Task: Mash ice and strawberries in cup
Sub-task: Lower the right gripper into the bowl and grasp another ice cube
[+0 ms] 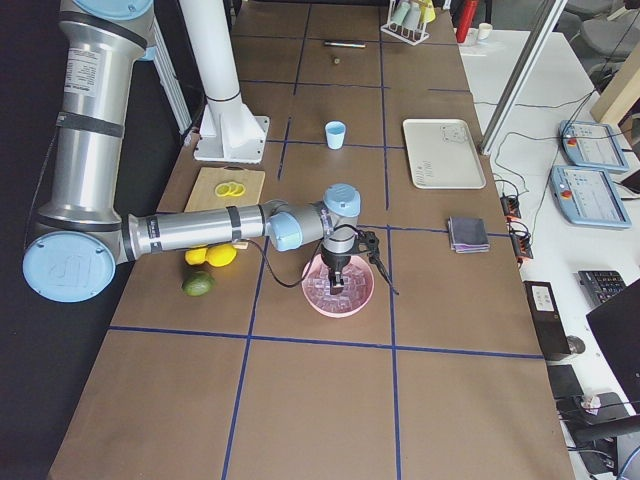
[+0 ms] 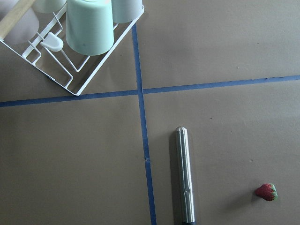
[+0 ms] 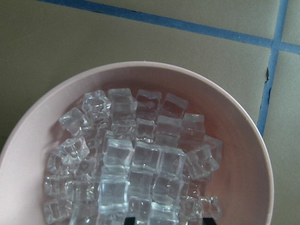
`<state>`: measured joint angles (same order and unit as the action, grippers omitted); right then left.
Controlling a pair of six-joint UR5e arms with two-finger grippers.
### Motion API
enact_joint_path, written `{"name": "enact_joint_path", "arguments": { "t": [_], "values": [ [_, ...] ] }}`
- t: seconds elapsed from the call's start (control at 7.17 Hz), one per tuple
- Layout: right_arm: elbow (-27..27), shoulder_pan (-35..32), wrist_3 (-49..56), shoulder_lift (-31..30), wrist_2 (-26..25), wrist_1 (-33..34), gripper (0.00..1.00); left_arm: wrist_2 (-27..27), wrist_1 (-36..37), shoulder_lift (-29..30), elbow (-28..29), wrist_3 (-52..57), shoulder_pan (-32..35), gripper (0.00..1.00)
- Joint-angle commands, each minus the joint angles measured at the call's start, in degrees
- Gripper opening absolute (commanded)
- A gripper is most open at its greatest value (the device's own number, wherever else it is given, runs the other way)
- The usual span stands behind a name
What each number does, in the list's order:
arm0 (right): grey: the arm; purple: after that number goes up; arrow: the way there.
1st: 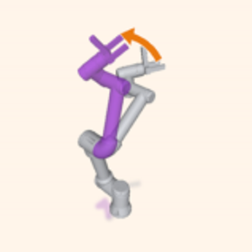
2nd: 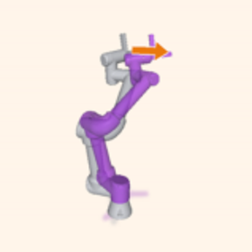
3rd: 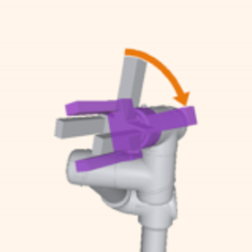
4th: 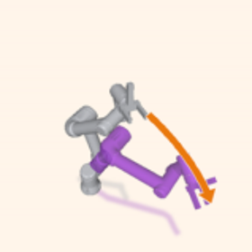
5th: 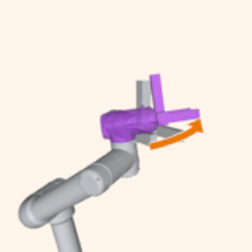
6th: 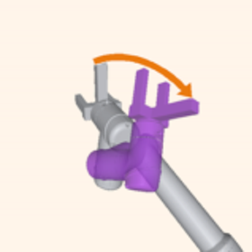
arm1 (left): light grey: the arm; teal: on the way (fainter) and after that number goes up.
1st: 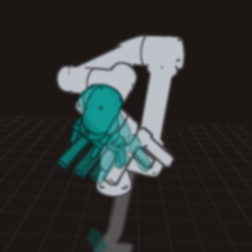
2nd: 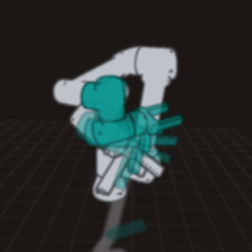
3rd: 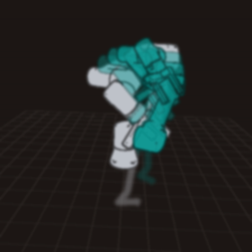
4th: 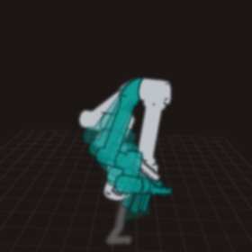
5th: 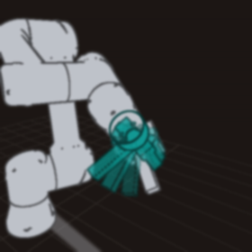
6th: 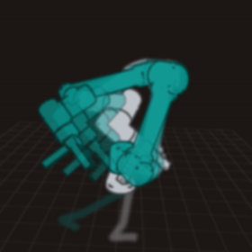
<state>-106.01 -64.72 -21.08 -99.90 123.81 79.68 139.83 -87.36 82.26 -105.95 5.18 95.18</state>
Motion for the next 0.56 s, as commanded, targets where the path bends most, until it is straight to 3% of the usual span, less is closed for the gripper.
{"name": "enact_joint_path", "arguments": {
  "t": [0.0,0.42],
  "values": [
    [0.19,0.82,-0.02,0.14,0.02,0.03,0.57,0.0,0.0,0.0,0.04,0.0,0.0,1.0],
    [1.24,1.0,0.25,0.14,-0.06,0.03,0.57,0.09,0.0,0.0,-0.05,0.0,0.0,1.0]
  ]
}}
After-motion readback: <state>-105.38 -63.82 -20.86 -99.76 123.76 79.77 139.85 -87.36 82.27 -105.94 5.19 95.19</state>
